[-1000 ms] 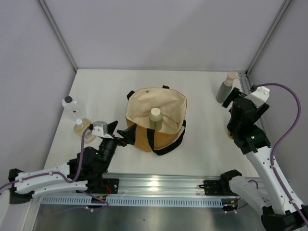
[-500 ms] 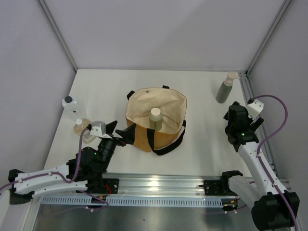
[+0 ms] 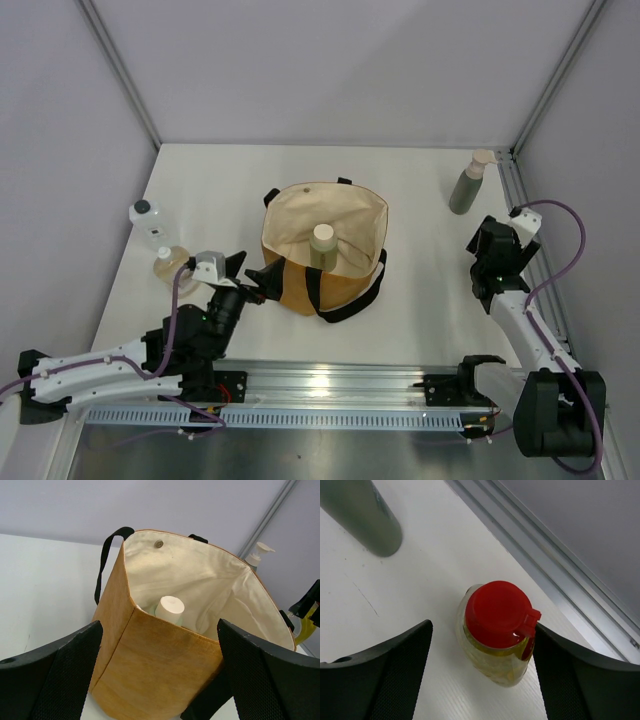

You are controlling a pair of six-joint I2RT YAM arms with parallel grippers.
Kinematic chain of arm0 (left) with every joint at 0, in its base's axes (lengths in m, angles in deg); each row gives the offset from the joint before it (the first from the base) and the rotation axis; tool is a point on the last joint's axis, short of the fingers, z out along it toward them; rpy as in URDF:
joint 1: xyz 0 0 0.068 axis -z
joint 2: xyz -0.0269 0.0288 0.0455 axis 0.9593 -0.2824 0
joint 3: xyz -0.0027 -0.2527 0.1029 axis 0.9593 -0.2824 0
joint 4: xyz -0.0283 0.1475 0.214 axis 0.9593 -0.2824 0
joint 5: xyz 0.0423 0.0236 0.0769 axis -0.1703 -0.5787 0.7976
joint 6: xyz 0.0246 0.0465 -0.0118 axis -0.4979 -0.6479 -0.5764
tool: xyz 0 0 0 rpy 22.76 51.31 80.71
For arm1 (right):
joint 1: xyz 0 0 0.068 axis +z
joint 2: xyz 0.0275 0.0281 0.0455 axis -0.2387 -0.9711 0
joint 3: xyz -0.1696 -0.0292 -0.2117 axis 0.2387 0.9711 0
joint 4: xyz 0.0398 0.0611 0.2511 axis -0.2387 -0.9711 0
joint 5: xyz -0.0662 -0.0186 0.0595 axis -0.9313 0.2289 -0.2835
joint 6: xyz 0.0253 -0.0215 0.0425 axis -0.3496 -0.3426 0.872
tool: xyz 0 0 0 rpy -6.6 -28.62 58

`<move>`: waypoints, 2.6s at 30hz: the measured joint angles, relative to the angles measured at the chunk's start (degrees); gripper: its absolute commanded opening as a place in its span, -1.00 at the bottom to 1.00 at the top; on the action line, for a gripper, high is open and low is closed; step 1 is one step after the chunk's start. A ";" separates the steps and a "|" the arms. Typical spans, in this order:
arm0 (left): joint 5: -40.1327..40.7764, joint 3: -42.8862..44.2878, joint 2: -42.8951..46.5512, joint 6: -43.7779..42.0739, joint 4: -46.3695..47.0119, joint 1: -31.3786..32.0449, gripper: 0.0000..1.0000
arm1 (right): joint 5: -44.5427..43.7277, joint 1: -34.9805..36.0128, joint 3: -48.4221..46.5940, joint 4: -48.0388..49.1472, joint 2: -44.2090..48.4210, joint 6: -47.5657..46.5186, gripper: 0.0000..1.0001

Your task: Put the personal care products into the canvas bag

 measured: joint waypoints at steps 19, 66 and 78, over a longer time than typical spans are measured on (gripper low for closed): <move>-0.02 0.00 -1.16 0.02 0.00 -0.31 0.98 | 11.04 0.59 7.85 19.37 -2.05 -8.68 -0.84; -0.07 0.00 -4.57 0.02 0.11 -1.05 0.99 | 17.66 21.79 -9.05 0.68 19.41 -15.21 -1.00; -0.07 0.00 -4.55 0.02 0.17 -1.16 0.98 | 20.22 31.67 -40.04 -2.99 2.45 -15.91 -1.00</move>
